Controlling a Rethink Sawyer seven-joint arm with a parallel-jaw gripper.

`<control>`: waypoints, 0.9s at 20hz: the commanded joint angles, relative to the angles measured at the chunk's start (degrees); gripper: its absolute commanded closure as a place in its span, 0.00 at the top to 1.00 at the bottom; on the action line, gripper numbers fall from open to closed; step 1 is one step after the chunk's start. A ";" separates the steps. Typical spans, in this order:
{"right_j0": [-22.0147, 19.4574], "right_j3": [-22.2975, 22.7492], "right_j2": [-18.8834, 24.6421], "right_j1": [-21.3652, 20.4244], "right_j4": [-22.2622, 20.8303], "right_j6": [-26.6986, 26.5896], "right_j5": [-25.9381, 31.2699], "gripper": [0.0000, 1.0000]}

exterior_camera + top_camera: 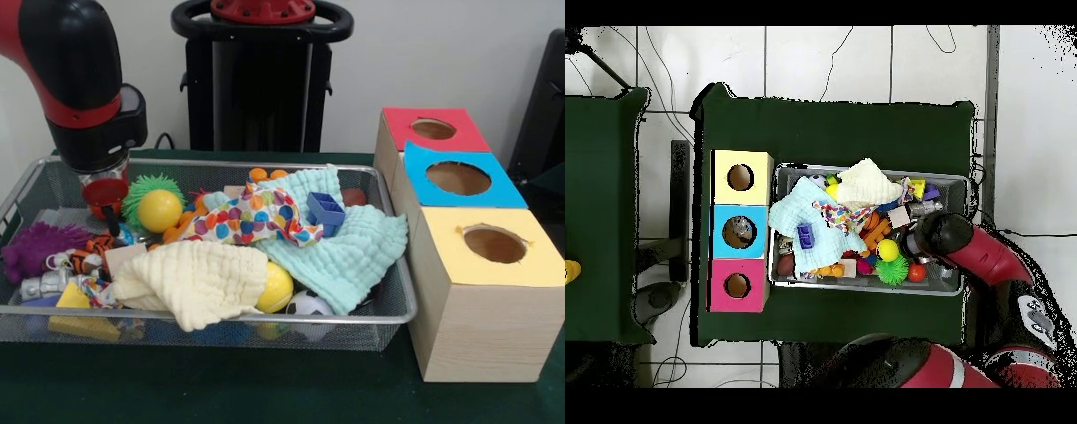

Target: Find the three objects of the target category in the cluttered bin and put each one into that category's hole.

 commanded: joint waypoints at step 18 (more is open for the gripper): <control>0.90 -1.15 6.22 6.06 2.13 5.56 -7.24 1.00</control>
